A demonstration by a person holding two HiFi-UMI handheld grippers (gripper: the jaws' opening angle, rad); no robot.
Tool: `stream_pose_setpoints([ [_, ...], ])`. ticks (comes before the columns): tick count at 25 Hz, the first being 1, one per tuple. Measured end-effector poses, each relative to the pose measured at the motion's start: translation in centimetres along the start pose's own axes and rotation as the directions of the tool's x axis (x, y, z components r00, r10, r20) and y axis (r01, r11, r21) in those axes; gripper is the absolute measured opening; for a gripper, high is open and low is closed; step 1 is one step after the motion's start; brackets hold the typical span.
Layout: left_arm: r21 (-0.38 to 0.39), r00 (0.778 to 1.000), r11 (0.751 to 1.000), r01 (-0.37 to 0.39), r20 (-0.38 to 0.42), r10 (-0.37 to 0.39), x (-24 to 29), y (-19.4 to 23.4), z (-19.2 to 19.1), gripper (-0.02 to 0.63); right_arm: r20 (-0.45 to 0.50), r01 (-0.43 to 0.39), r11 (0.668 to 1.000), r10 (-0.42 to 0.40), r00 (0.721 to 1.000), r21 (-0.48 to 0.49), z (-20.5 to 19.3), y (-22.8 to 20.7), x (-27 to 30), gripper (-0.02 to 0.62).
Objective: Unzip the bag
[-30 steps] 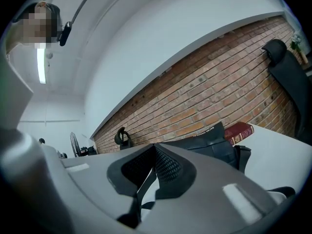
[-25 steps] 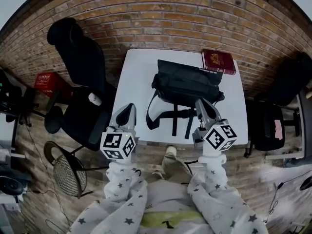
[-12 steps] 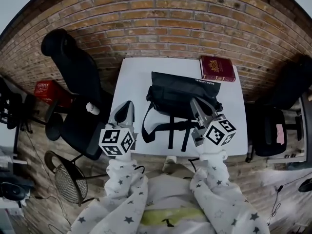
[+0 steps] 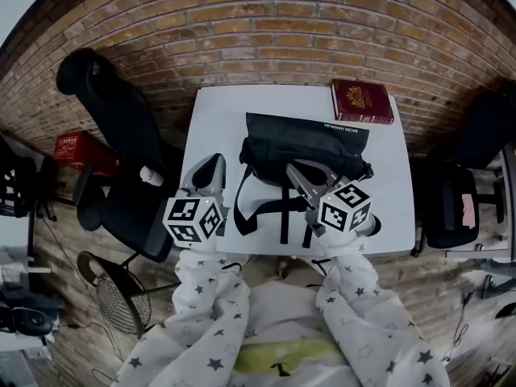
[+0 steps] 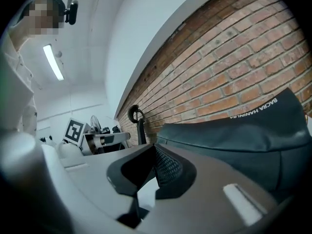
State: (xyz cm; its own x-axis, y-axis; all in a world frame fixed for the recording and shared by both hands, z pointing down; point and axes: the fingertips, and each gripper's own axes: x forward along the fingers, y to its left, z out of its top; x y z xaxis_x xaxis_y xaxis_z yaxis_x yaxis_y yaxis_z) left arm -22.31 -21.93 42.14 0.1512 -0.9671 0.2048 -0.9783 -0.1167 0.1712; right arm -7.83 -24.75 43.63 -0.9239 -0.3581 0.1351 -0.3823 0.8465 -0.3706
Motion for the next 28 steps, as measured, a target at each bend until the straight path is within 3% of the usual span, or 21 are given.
stream_pose_setpoints([
  [6,0.000,0.994,0.996,0.090,-0.063,-0.090,2.3,0.0,-0.3,0.017,-0.040,0.027,0.999,-0.026,0.999,0.037,-1.8,0.5,2.5,0.018],
  [12,0.014,0.976,0.981,0.193,-0.110,-0.190,4.7,-0.4,-0.8,0.041,-0.103,0.037,0.998,-0.032,0.994,0.046,-4.4,1.0,4.7,0.081],
  [21,-0.001,0.928,0.940,0.341,-0.157,-0.337,7.8,-1.9,-1.8,0.123,-0.196,0.083,0.996,-0.084,0.977,-0.011,-8.0,0.8,7.1,0.107],
  [28,-0.008,0.885,0.904,0.428,-0.198,-0.421,8.7,-3.0,-3.1,0.152,-0.215,0.167,0.982,-0.184,0.959,-0.093,-9.4,0.7,8.2,0.103],
])
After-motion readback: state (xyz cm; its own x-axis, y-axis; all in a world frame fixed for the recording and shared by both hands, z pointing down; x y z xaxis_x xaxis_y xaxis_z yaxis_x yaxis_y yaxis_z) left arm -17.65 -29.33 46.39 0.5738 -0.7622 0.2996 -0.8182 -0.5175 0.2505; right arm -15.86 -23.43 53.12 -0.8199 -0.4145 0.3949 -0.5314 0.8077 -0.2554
